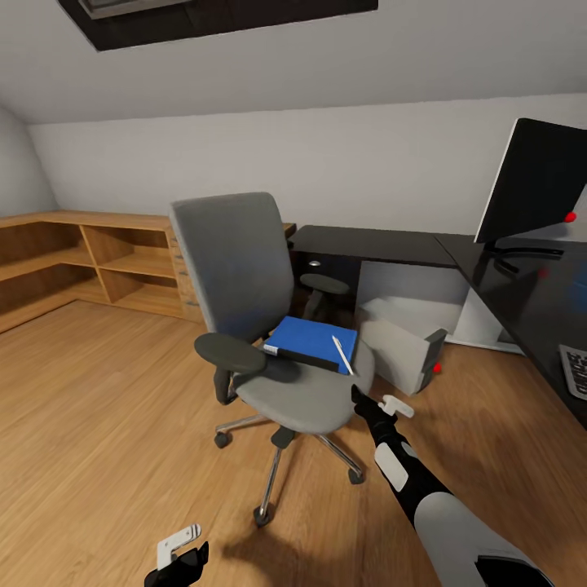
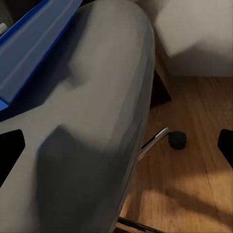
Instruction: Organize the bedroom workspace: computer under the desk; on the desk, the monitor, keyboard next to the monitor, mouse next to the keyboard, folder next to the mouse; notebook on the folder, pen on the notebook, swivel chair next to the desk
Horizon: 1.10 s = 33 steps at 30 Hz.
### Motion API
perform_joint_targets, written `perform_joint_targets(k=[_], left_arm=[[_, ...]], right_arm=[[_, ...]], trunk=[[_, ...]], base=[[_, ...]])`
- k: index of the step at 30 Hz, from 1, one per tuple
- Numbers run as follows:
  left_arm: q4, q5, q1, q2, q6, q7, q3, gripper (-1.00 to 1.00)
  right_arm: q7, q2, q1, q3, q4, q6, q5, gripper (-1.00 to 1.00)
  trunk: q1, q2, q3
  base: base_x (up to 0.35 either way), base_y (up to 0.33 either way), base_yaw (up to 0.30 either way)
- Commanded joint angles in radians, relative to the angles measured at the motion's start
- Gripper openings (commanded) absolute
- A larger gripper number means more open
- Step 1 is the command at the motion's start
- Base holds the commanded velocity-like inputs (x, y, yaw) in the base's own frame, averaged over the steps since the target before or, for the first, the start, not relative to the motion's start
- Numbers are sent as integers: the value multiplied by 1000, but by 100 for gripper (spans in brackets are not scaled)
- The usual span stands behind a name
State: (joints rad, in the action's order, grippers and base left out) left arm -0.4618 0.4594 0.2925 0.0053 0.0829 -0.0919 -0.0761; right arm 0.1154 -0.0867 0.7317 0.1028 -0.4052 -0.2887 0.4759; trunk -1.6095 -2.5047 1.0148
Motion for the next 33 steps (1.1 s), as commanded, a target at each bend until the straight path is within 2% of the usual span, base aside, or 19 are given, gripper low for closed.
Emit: perform_joint_targets(k=[1,12,15,23,33], left_arm=[[0,7,1,1,5,-8,-8,100],[0,7,1,1,5,-8,-8,100],[2,4,1,-10,20,-8,-11,100],[2,3,1,-14,19,-8,-11,100],[2,2,1,-14,19,-8,-11,100]], right_arm=[[9,-1,0,3,11,-3,13,100],[13,0,-1,2,11,-38,8,100],[9,-16,-2,4,22,-44,5,100],[5,-10,-3,1,18,-42,5,100],[4,-7,-3,1,17,-42,-19,100]], trunk=[[0,0,1],[0,0,1],[0,0,1],[0,0,1],[0,0,1]], base=[[0,0,-4],[0,0,-1],[0,0,0],[0,0,0],[0,0,0]])
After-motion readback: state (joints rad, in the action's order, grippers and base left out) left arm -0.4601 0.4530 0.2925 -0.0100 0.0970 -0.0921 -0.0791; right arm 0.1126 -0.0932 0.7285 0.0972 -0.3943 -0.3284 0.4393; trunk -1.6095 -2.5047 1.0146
